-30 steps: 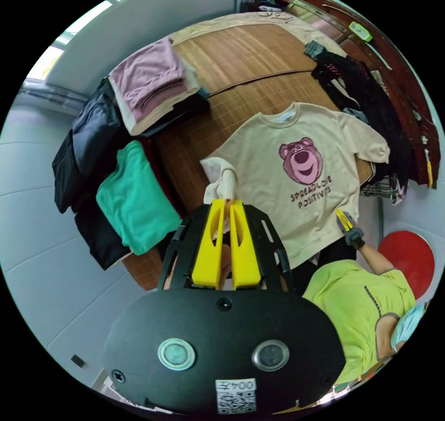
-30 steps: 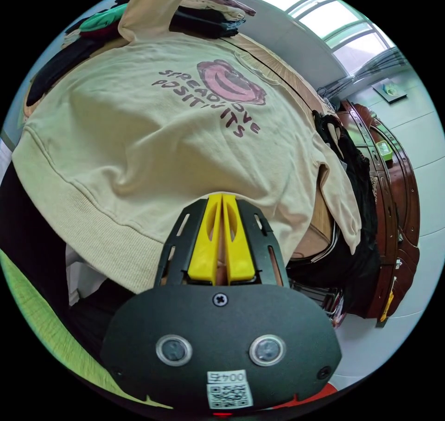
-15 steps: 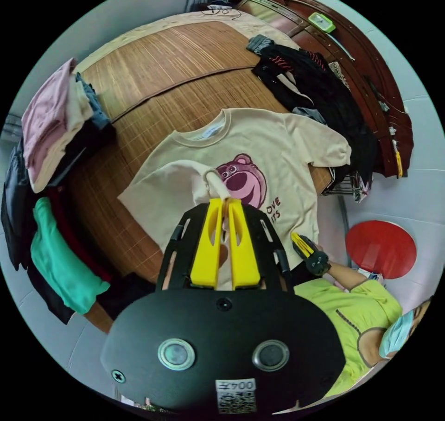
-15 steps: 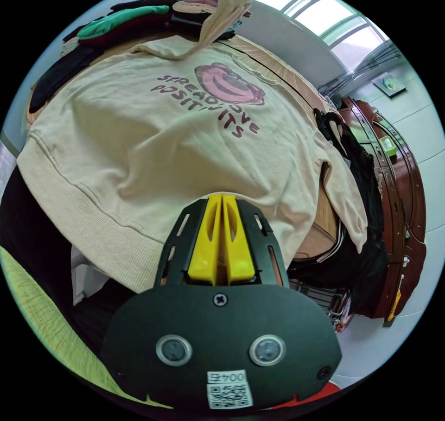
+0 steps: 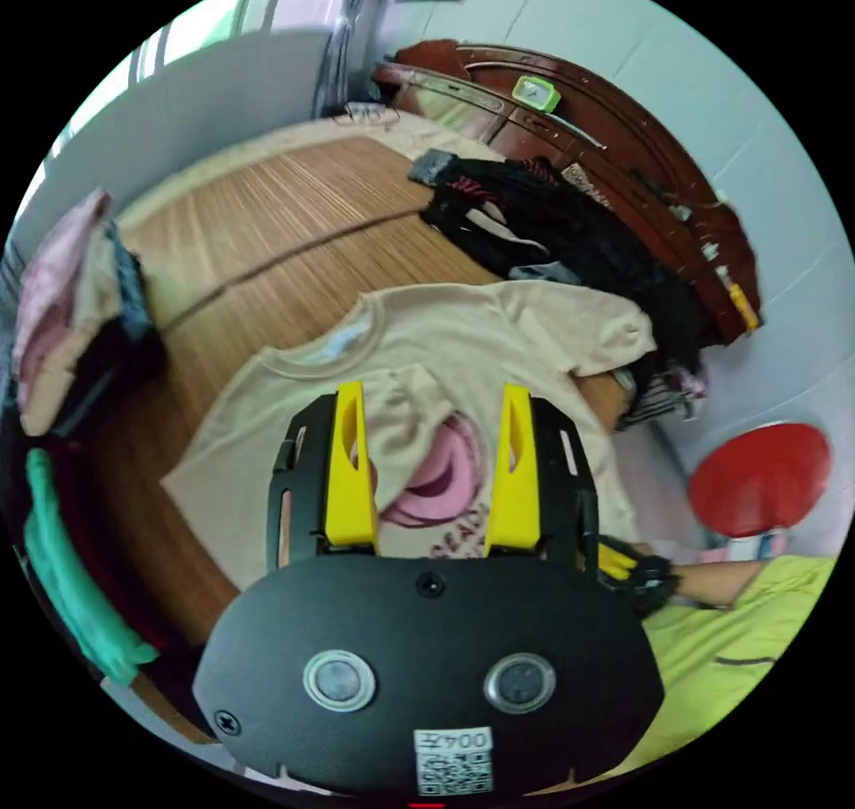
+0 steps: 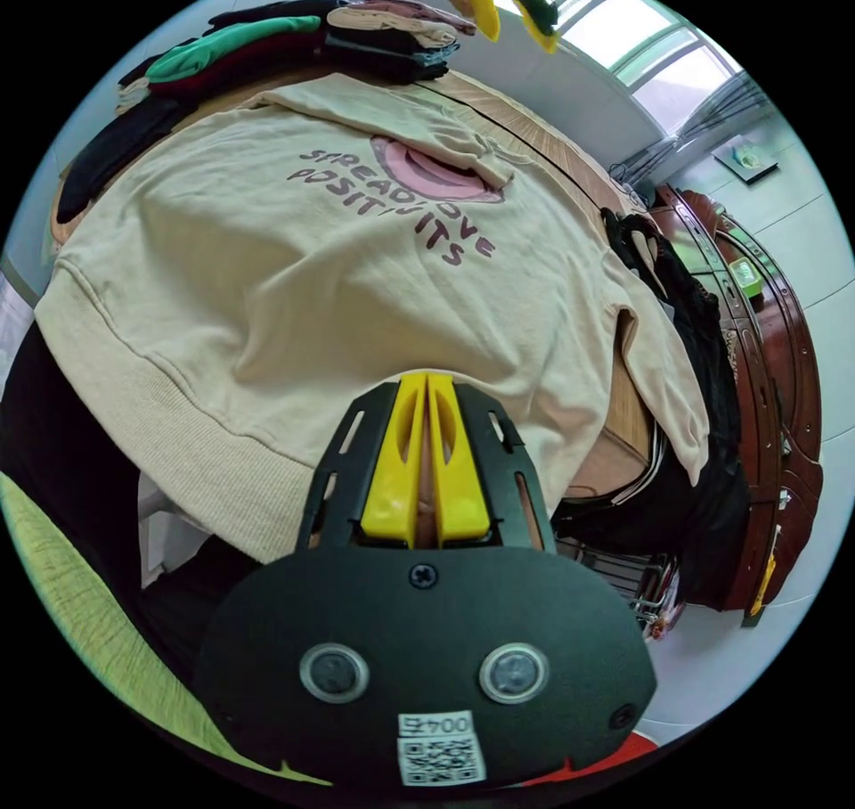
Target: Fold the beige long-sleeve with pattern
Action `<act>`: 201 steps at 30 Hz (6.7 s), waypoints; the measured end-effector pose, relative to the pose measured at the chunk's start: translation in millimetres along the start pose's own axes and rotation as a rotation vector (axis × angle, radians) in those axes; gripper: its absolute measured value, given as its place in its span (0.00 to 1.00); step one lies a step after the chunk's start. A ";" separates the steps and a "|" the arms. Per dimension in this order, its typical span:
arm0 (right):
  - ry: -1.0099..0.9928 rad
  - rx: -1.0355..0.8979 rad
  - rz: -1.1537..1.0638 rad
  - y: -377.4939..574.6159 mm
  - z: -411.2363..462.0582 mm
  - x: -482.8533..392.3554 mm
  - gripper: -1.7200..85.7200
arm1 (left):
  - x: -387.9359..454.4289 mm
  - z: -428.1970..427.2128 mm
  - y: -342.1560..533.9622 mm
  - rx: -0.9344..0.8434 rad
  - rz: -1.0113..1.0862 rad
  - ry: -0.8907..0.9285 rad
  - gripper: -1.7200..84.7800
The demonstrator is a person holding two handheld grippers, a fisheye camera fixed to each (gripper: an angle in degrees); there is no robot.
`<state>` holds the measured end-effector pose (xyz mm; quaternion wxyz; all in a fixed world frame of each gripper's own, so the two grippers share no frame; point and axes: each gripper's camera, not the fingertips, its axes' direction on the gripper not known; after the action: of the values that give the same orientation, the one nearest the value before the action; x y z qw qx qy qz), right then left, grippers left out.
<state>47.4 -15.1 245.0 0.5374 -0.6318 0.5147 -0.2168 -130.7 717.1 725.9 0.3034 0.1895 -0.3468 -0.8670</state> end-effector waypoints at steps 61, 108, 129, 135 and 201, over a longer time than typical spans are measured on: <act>-0.638 0.675 1.233 10.1 -187.9 557.6 0.06 | -274.0 -419.0 606.8 0.000 -0.389 -0.165 0.05; -0.602 0.132 0.800 41.4 -15.5 194.5 0.10 | 260.1 -742.0 391.3 0.046 -0.474 -0.011 0.04; -1.420 0.257 1.039 215.4 58.3 278.9 0.19 | 435.3 -1050.6 663.9 0.349 -0.957 0.482 0.24; -1.476 0.267 1.049 222.3 59.5 286.8 0.19 | 523.3 -1065.6 623.9 0.393 -0.897 0.603 0.26; -1.476 0.440 1.081 -31.9 -14.2 489.5 0.06 | 550.5 -1211.5 145.3 0.560 -1.073 0.819 0.07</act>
<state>233.0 -457.5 141.8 0.8629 -0.1689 0.2150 0.4249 170.1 -317.8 -68.0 -0.1177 0.7132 -0.2736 -0.6346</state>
